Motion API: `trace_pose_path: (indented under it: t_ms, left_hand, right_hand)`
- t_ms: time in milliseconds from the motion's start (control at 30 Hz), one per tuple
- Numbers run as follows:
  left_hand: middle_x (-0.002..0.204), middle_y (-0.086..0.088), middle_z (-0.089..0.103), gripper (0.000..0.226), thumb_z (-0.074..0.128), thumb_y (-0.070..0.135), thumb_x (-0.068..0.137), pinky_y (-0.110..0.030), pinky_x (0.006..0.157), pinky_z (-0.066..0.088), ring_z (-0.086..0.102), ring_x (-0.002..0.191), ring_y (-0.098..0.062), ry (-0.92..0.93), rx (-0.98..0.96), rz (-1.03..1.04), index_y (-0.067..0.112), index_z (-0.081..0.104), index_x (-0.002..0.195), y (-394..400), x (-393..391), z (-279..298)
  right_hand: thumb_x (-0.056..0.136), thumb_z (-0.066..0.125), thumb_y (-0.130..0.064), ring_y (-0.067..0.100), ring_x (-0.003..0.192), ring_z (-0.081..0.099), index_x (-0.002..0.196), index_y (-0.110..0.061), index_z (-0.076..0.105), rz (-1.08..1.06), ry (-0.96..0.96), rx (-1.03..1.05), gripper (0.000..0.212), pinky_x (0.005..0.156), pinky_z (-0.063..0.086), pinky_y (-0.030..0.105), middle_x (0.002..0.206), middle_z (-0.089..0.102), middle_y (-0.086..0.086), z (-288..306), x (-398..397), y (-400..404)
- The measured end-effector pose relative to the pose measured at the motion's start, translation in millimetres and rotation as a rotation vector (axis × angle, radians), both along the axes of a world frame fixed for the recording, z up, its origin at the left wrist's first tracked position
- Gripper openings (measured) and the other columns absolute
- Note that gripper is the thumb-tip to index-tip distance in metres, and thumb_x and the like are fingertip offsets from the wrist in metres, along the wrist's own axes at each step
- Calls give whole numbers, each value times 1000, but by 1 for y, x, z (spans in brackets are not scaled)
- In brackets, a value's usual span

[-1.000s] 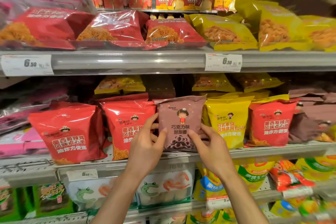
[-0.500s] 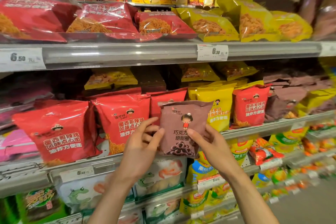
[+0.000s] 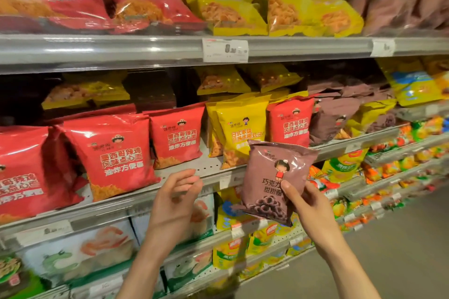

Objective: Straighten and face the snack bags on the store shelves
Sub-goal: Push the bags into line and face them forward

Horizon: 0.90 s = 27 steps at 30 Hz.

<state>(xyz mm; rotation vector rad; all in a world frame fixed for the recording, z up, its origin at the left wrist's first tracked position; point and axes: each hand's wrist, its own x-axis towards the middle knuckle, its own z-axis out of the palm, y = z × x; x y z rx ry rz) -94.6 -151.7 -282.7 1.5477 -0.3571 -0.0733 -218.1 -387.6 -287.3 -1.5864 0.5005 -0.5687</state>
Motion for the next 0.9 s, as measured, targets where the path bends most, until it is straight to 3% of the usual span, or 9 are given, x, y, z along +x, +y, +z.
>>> trace_pose_path:
  t_ms: [133,200,267,400,500,633,733,833,900]
  left_hand:
    - [94,-2,76,16,69,10,94,-20,77,55,68,83,-2,-14,17,20,16,67,109,-50,-13,-4]
    - [95,3,78,22,75,27,90,-28,79,56,71,86,-4,-27,33,34,20,68,110,-82,-23,-2]
    - [96,6,79,34,75,42,82,-25,85,54,73,91,-7,-53,42,56,23,69,109,-118,-33,-1]
    - [85,-3,74,18,68,10,96,-17,78,50,65,80,-10,-59,21,41,12,67,114,-191,-55,-1]
    - [92,-11,75,25,65,18,95,-20,77,50,65,81,-8,-87,42,28,11,66,119,-235,-65,2]
    - [93,-7,72,20,64,6,97,-12,72,50,63,81,-6,-54,25,4,9,64,116,-284,-67,12]
    - [95,-12,63,20,59,-3,98,-11,69,47,56,86,-18,-19,-34,-59,9,64,113,-317,-64,20]
    - [94,-10,60,20,60,1,98,-11,64,45,54,80,-9,-11,-46,-114,9,64,116,-347,-59,28]
    - [94,-8,66,20,62,3,98,-13,63,46,58,75,-4,-31,-46,-121,14,66,114,-368,-54,33]
  right_hand:
    - [91,69,-34,10,100,73,112,-21,72,-23,5,9,25,87,54,33,104,78,-7,-3,-19,-56]
    - [90,70,-36,12,102,73,112,-20,72,-39,6,-2,28,94,54,38,105,78,-6,-3,-29,-91]
    - [89,70,-35,13,102,73,112,-18,72,-41,3,-6,29,96,54,38,105,78,-5,-2,-39,-127]
    - [86,71,-40,10,98,73,110,-18,73,-24,1,-25,32,88,54,30,102,79,-7,3,-60,-197]
    - [89,70,-34,4,92,73,107,-18,73,-29,6,-20,24,77,52,16,97,79,-9,8,-73,-241]
    - [90,69,-33,5,94,73,111,-19,73,-34,3,-13,25,84,53,27,100,79,-9,12,-80,-287]
    - [92,68,-33,2,89,73,108,-21,72,-44,-1,-3,20,75,52,20,97,78,-12,13,-79,-314]
    - [93,67,-30,6,91,74,110,-22,71,-54,-5,-6,19,69,55,14,98,79,-9,17,-78,-337]
    - [93,67,-31,9,94,75,112,-23,70,-77,-3,-10,21,72,56,17,100,79,-8,21,-78,-352]
